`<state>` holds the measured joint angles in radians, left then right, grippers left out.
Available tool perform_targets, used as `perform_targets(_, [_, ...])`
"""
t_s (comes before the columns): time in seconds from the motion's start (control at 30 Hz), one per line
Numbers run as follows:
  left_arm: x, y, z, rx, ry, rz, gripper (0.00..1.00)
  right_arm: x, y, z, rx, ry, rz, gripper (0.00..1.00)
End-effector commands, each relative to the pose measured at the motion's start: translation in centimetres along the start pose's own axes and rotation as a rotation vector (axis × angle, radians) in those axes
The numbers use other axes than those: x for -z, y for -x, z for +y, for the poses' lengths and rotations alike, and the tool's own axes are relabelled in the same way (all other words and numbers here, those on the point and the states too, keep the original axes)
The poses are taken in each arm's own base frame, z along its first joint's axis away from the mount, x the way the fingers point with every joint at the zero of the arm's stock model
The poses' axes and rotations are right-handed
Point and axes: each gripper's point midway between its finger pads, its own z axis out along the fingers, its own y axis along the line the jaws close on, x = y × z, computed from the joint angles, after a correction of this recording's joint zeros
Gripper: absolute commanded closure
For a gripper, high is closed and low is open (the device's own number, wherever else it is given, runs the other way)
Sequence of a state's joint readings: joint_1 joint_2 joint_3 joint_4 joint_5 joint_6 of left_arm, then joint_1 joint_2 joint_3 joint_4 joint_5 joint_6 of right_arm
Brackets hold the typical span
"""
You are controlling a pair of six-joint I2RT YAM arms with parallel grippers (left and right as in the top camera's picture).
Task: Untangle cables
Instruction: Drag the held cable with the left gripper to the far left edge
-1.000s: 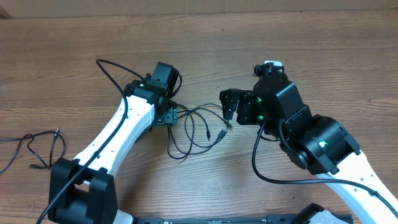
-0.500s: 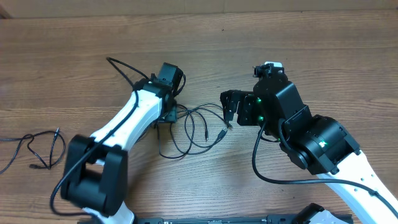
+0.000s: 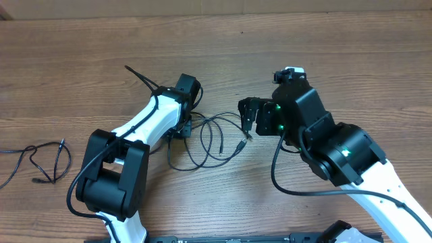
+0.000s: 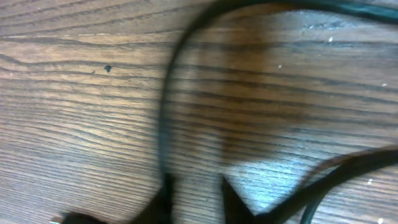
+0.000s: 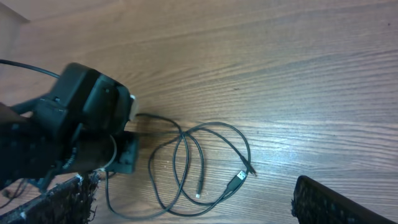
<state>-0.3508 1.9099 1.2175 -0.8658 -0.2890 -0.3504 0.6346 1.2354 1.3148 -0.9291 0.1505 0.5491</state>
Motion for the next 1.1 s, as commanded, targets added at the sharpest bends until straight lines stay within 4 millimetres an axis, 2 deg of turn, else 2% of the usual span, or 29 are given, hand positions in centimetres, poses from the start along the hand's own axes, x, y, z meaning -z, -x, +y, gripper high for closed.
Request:
perform_targets(0.0, [-0.4, 0.1, 0.8, 0.001, 0.016, 0.005, 0.96, -0.7, 0.3, -0.2, -0.005, -0.023, 0.005, 0.0])
perform_targets(0.1, [-0.1, 0.4, 1.9, -0.003, 0.046, 0.007, 0.96, -1.1, 0.1, -0.2, -0.003, -0.031, 0.016, 0.0])
perform_targets(0.23, [2.5, 2.5, 3.4, 0.061, 0.023, -0.016, 0.96, -1.2, 0.1, -0.2, -0.003, -0.03, 0.015, 0.0])
perform_targets(0.47, [10.0, 6.7, 5.0, 0.158, -0.124, -0.109, 0.96, -1.1, -0.4, -0.5, 0.001, -0.045, 0.035, 0.0])
perform_targets(0.63, [14.2, 9.1, 8.4, 0.245, -0.145, -0.19, 0.96, -1.1, -1.1, -1.0, 0.006, -0.065, 0.063, 0.0])
perform_targets(0.77, [14.8, 10.5, 12.1, 0.371, -0.141, -0.234, 0.96, -1.1, -1.2, -1.1, 0.007, -0.068, 0.067, 0.0])
perform_targets(0.97, [13.5, 11.0, 18.3, 0.647, -0.124, -0.248, 0.96, -1.1, -1.2, -1.1, 0.007, -0.068, 0.067, 0.0])
perform_targets(1.03, [13.2, 11.6, 20.7, 0.71, -0.131, -0.285, 0.96, -1.1, -1.2, -1.1, 0.007, -0.068, 0.067, 0.0])
perform_targets(1.07, [13.2, 11.9, 21.3, 0.726, -0.139, -0.298, 0.96, -1.1, -1.2, -1.1, 0.007, -0.068, 0.067, 0.0])
